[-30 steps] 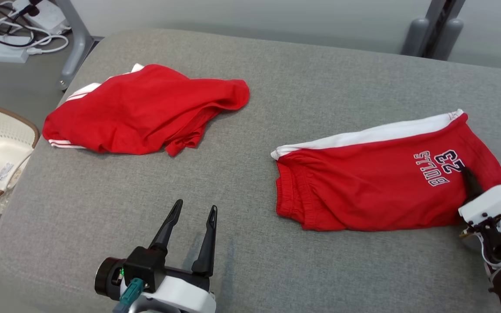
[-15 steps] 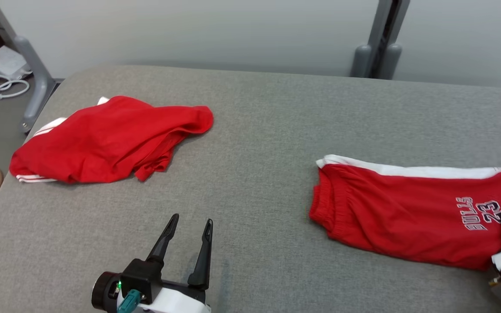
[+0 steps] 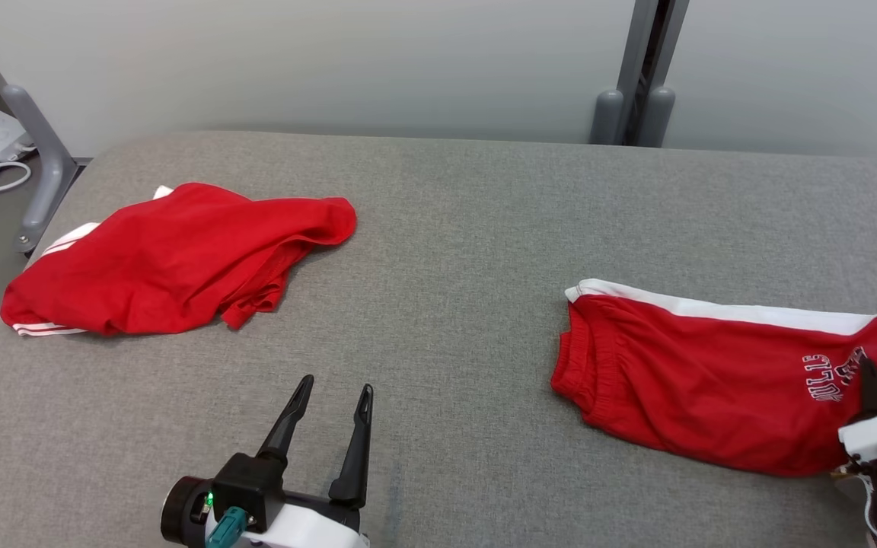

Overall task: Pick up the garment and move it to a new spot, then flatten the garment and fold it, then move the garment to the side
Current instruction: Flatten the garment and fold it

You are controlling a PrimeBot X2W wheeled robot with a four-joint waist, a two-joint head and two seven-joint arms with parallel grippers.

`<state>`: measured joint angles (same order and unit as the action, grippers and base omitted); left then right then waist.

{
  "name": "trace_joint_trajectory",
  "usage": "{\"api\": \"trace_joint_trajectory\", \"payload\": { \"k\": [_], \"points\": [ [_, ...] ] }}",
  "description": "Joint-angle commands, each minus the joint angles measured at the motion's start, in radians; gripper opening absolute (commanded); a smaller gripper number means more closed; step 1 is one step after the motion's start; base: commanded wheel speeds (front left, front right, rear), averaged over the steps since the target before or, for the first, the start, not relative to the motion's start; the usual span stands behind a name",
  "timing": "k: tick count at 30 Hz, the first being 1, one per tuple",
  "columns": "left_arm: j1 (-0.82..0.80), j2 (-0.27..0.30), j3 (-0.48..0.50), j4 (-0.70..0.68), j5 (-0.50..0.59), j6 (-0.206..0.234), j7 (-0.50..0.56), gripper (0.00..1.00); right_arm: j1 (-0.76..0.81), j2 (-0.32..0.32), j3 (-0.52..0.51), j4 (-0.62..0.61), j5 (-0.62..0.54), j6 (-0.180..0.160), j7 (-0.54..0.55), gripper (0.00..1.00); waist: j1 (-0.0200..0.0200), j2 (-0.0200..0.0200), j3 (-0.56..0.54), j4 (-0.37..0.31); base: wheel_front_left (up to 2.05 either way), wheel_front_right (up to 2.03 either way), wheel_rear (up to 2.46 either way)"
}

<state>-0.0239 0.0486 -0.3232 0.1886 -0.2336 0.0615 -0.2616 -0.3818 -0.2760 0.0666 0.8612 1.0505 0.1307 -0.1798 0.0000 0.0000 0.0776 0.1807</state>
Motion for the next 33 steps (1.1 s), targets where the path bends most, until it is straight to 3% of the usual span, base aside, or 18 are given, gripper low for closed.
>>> {"api": "trace_joint_trajectory", "payload": {
  "k": [1, 15, 33],
  "points": [
    [0.001, 0.004, 0.003, 0.002, -0.001, -0.002, -0.004, 1.00, -0.004, 0.000, 0.003, -0.011, 0.006, 0.000, -0.010, 0.00, 0.0000, 0.0000, -0.006, 0.005, 0.00, 0.00, 0.00],
    [0.013, 0.004, 0.016, 0.002, 0.006, -0.006, -0.004, 1.00, 0.030, 0.044, 0.216, -0.287, 0.044, 0.000, -0.017, 0.00, 0.0000, 0.0000, -0.025, 0.033, 0.00, 0.00, 0.00],
    [0.018, 0.004, 0.008, 0.011, -0.002, 0.001, -0.004, 1.00, -0.001, 0.106, 0.415, -0.225, 0.048, 0.000, -0.013, 0.00, 0.0000, 0.0000, -0.025, 0.078, 0.00, 0.00, 0.00]
  ]
}}
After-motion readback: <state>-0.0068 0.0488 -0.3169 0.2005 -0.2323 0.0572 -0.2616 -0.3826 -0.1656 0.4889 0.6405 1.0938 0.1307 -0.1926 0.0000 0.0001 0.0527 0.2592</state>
